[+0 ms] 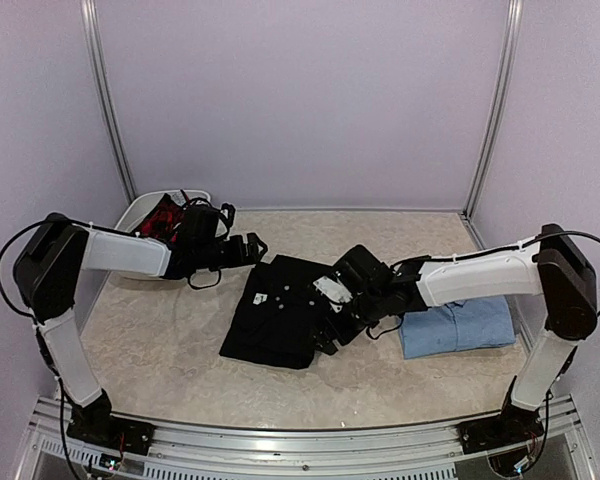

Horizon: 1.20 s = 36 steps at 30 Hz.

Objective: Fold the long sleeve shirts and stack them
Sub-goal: Rotate the square-folded shirt at the center of the board.

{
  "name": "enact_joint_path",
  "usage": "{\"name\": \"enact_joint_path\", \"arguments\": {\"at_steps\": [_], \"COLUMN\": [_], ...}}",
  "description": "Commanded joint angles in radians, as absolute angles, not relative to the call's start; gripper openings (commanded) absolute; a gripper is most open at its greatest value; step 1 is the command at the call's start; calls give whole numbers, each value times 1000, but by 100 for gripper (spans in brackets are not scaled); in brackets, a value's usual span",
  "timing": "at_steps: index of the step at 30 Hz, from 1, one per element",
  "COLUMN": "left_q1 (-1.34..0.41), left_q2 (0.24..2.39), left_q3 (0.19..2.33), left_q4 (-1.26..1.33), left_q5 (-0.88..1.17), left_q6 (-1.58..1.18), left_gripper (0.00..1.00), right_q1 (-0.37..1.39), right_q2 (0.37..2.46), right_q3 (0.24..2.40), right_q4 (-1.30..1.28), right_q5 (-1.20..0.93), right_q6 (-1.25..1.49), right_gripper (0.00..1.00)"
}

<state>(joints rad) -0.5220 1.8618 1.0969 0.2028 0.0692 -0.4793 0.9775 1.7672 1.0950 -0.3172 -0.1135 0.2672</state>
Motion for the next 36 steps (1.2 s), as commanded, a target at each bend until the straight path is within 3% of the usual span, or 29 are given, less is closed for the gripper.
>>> {"name": "enact_joint_path", "arguments": {"at_steps": [1,14,25,32,36], "left_q1": [-545,-861,-991,-994,-994], "left_q2": [1687,1352,1335,1354,1349], "left_q3": [932,559,499,479,469], "left_q4": [224,153,77,105,103], "left_q5": [-23,-161,-107,-90,-92], "left_q6": [-485,-799,-860,-881,-896], "left_gripper": [99,99,97,96,96], "right_q1": [834,595,534,532,532], "right_q2": [1720,2087,2284,2295,2286], "right_q3": [1143,1557,1708,1678,1630], "right_q4": [-304,-292,-303,-319,-314], "right_q5": [-166,-384,-471,-619,-652], "right_q6": [182,175,212,169,163], "right_gripper": [96,98,97,82,63]}}
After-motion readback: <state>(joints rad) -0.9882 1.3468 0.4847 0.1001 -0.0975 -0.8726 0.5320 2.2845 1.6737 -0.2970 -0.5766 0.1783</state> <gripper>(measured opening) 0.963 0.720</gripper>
